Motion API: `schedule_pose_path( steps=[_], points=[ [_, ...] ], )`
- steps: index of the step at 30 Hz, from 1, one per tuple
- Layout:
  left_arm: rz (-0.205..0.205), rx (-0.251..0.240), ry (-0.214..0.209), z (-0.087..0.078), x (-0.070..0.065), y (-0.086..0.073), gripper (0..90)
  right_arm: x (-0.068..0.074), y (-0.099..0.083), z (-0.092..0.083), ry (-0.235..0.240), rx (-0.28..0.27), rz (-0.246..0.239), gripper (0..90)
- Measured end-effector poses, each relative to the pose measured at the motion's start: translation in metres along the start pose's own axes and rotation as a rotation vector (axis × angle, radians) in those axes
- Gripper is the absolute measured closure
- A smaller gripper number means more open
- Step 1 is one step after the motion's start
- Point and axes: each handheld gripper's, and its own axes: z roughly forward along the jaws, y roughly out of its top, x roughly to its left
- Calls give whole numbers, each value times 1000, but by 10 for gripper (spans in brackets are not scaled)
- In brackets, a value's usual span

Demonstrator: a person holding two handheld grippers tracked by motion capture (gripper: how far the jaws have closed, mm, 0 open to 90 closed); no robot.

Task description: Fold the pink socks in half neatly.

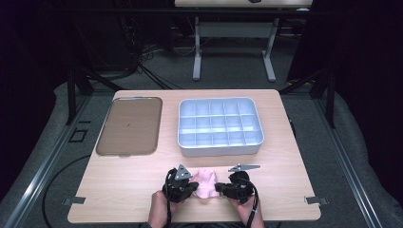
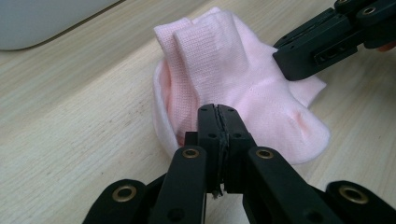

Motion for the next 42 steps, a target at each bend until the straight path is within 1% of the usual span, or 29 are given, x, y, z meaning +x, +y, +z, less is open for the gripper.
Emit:
schedule_pose_path(
  steps=[2, 5, 7, 9, 11, 16, 17, 19, 20, 21, 22, 24, 28, 31, 33, 34, 37, 38, 42],
  points=[
    [-4, -4, -12, 1, 0, 0, 885, 2, 0, -4, -16, -6, -14, 862],
    [-8, -6, -17, 1, 0, 0, 885, 5, 0, -8, -22, -9, -33, 862],
    [-8, -5, -15, 1, 0, 0, 885, 7, 0, -9, -26, -9, -45, 862],
    [-10, -7, -13, 1, -1, 1, 884, 9, 1, -10, -39, -9, -60, 862],
    [-16, -9, -19, 1, 0, 1, 882, 11, 2, -11, -48, -9, -72, 862],
    [-22, -16, -23, -2, 1, 2, 862, 14, 4, -12, -68, -12, -85, 861],
    [-26, -28, -26, -3, 1, 2, 860, 14, 4, -12, -69, -11, -83, 861],
    [-24, -47, -45, -4, 0, 4, 859, 14, 3, -12, -79, -7, -80, 861],
    [-21, -46, -58, -2, -1, 6, 859, 14, 3, -12, -81, -9, -81, 861],
    [-24, -40, -59, 0, -3, 7, 859, 14, 3, -13, -82, -9, -80, 861],
    [-5, -26, -56, 3, -3, 8, 859, 14, 3, -13, -83, -10, -81, 861],
    [-11, -18, -49, 8, -4, 7, 863, 14, 3, -14, -93, -5, -85, 861],
    [-13, -8, -30, 9, -5, 8, 879, 15, 2, -16, -97, -17, -93, 861],
    [1, -2, -10, 11, -7, 9, 882, 20, 4, -18, -106, -17, -111, 862],
    [3, 4, -12, 11, -7, 11, 882, 24, 5, -20, -115, -20, -128, 861],
    [-2, 0, -14, 11, -7, 11, 882, 26, 6, -20, -119, -25, -141, 861],
    [-6, -3, -17, 11, -6, 11, 882, 31, 10, -22, -124, -18, -170, 861],
    [-6, -3, -17, 12, -6, 11, 882, 34, 11, -22, -127, -19, -171, 861],
    [-7, -4, -18, 12, -5, 11, 881, 40, 15, -20, -122, -20, -203, 860]
  ],
)
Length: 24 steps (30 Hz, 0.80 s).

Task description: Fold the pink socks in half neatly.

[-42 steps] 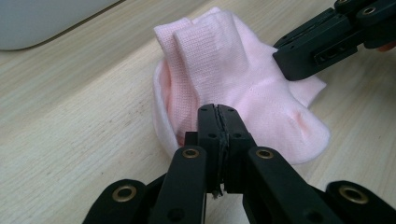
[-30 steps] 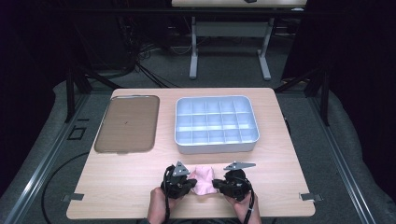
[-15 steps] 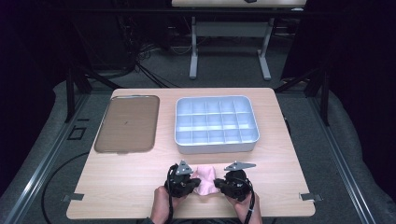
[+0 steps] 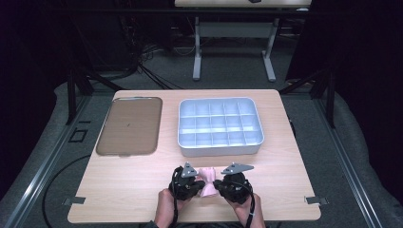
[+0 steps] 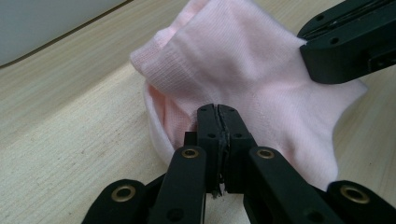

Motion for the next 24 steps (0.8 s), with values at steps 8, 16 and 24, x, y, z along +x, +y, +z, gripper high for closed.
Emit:
schedule_pose_path(
  steps=[8, 16, 24],
  points=[
    [1, -7, 8, 0, -1, 0, 880, 11, 8, 5, 16, 7, -71, 860],
    [-2, -13, 3, 0, -1, -1, 872, 14, 11, 12, 39, 0, -71, 860],
    [8, -9, 16, -1, 0, -1, 866, -23, -5, 14, -26, 59, 41, 854]
  ],
)
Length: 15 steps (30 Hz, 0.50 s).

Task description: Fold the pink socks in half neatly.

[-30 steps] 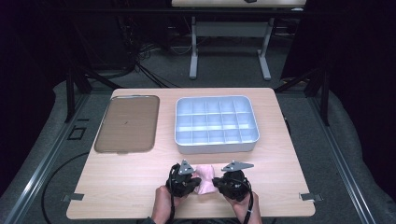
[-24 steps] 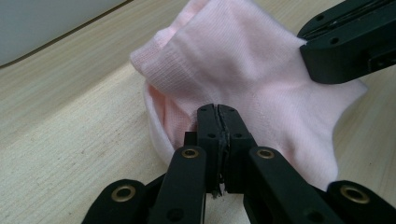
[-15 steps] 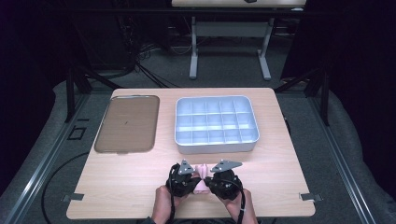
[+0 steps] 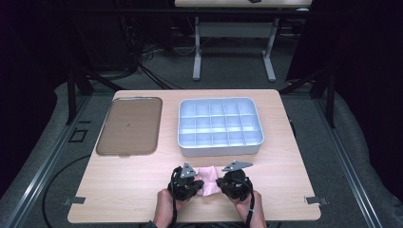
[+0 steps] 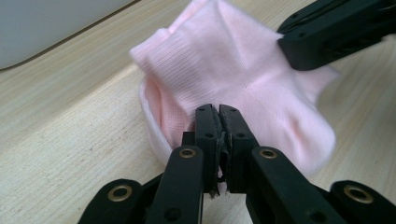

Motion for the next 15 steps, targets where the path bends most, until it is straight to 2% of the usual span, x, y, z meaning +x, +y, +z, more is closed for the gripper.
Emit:
schedule_pose_path(
  steps=[1, 3, 5, 7, 9, 10, 12, 14, 15],
  points=[
    [5, 2, 2, 0, -1, 0, 866, -3, -2, 3, 2, 7, 11, 850],
    [4, 3, 7, 1, -2, 1, 866, -4, -5, 8, -7, 33, 2, 825],
    [3, 3, 7, 0, -2, 1, 866, 0, -4, 7, -21, 9, -3, 760],
    [4, 4, 8, 0, -2, 1, 866, 3, -1, 2, -19, -12, 1, 649],
    [3, 4, 7, 0, -1, 1, 866, 7, 1, -4, -17, -57, -2, 636],
    [3, 4, 6, 0, -1, 1, 866, 10, 1, -6, -9, -72, -3, 673],
    [2, 5, 7, 0, -1, 1, 866, 14, 1, -7, 60, -89, -15, 781],
    [-1, 6, 6, 1, -1, 1, 866, 17, 0, -2, 111, -48, -35, 845],
    [-1, 5, 5, 1, -1, 1, 866, 18, -1, 3, 113, -29, -49, 862]
  ],
)
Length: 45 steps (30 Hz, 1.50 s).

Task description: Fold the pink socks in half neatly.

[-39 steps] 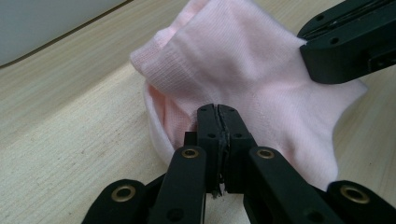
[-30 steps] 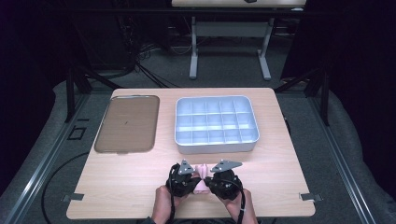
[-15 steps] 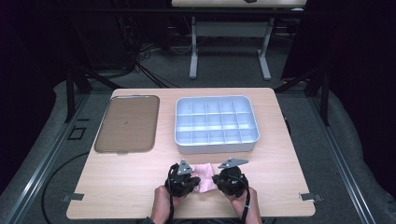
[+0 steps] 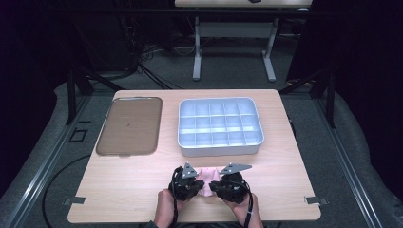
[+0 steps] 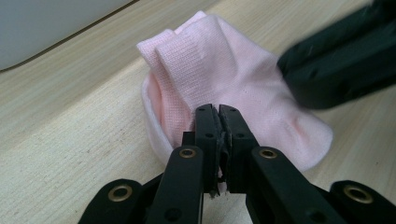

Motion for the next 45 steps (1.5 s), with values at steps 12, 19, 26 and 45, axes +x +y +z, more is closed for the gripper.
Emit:
schedule_pose_path(
  steps=[12, 19, 26, 45],
  points=[
    [3, 0, 7, 0, 1, 0, 867, -12, -8, 11, -7, 99, 9, 843],
    [2, 2, -2, -1, 2, 0, 866, -29, -6, -1, -12, -1, 114, 671],
    [-10, -2, -12, 0, 3, -1, 866, -42, -4, 13, 12, 11, 206, 688],
    [-35, -2, -32, 0, 5, 1, 853, -15, 3, -1, -90, 11, 93, 844]
  ],
)
